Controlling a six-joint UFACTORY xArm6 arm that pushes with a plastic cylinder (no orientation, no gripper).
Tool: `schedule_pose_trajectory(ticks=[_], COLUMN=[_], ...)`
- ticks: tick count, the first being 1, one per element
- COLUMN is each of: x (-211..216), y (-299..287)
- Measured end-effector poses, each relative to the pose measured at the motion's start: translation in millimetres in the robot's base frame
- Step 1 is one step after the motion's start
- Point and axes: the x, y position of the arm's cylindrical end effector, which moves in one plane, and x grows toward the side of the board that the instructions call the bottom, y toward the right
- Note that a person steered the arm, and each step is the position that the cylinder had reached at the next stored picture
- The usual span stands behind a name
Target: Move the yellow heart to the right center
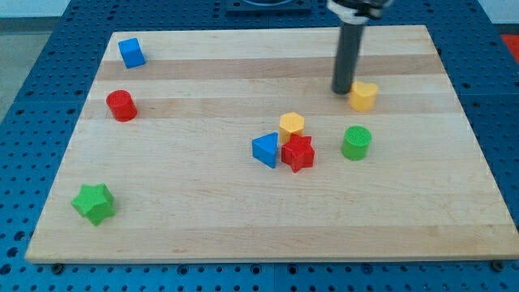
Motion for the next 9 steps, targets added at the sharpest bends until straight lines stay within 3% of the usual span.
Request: schedule_pose_trajectory(ticks=[1,3,4,5,6,8,9], x=[7.3,2.8,32.3,76.8,80.1,27.1,33.2], y=[43.9,26.4,3.8,21.8,79.6,87.2,87.2])
